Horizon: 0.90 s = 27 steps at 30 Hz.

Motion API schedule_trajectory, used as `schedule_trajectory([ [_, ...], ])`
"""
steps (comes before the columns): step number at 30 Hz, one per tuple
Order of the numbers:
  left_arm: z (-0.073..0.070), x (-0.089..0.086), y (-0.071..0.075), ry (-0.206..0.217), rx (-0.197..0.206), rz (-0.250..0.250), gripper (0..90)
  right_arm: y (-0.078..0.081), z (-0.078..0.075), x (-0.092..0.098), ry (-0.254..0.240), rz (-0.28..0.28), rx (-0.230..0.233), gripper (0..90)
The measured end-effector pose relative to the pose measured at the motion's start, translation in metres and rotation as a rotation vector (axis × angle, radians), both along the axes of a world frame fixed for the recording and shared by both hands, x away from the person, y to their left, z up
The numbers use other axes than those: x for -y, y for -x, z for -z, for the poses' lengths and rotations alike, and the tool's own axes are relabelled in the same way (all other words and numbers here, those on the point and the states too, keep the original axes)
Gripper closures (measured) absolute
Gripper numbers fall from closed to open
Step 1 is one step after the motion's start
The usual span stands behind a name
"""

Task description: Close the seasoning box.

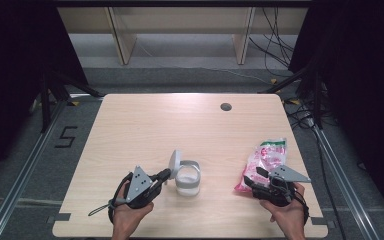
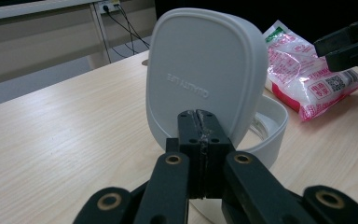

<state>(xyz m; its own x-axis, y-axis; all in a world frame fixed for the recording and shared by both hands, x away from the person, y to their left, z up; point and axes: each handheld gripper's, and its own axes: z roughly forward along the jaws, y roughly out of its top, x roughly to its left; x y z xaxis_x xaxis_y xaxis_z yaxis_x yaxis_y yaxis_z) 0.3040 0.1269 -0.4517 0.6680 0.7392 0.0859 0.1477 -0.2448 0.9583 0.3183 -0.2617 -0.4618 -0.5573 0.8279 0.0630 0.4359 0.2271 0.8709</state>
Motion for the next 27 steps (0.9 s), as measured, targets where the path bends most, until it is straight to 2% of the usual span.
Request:
schedule_trajectory([
  [3, 0.000, 0.002, 0.000, -0.002, 0.002, 0.001, 88.1, -0.001, 0.001, 0.000, 0.004, -0.004, 0.013, 42.1],
  [5, 0.001, 0.003, 0.001, 0.001, -0.006, 0.007, 87.1, 0.000, 0.000, 0.000, 0.012, -0.004, -0.001, 42.1],
  [6, 0.001, 0.004, 0.001, 0.003, -0.003, 0.008, 86.7, 0.001, -0.001, 0.000, 0.000, -0.018, -0.010, 42.1],
  [9, 0.001, 0.004, 0.002, 0.017, -0.005, 0.006, 84.7, 0.001, -0.001, 0.000, 0.007, -0.015, -0.009, 42.1],
  [11, 0.000, 0.002, 0.002, 0.010, -0.001, 0.006, 81.9, 0.002, -0.001, 0.000, 0.005, -0.018, -0.008, 42.1],
  [13, -0.001, 0.000, 0.004, 0.015, 0.003, 0.001, 80.6, 0.003, -0.001, -0.001, 0.011, -0.001, 0.002, 42.1],
  [15, -0.002, -0.001, 0.005, 0.029, 0.009, 0.002, 79.6, 0.002, 0.000, -0.002, 0.001, -0.005, 0.001, 42.1],
  [16, -0.004, -0.004, 0.007, 0.017, 0.008, -0.002, 77.2, 0.004, 0.000, -0.003, -0.010, 0.003, -0.013, 42.1],
  [18, -0.005, -0.007, 0.009, 0.020, 0.008, -0.011, 76.3, 0.002, 0.000, -0.001, 0.020, -0.006, 0.005, 42.1],
  [19, -0.005, -0.007, 0.009, 0.020, 0.008, -0.011, 75.4, 0.005, 0.000, -0.003, -0.003, 0.009, -0.033, 42.1],
  [20, -0.005, -0.009, 0.009, 0.020, 0.008, -0.012, 74.8, 0.003, 0.001, -0.002, 0.005, -0.003, 0.000, 42.1],
  [23, -0.004, -0.013, 0.009, 0.018, 0.000, -0.017, 71.9, 0.002, 0.001, -0.001, 0.017, -0.020, -0.001, 42.1],
  [27, -0.001, -0.015, 0.007, 0.034, 0.000, -0.018, 68.0, 0.003, 0.000, -0.002, 0.012, -0.015, -0.009, 42.1],
])
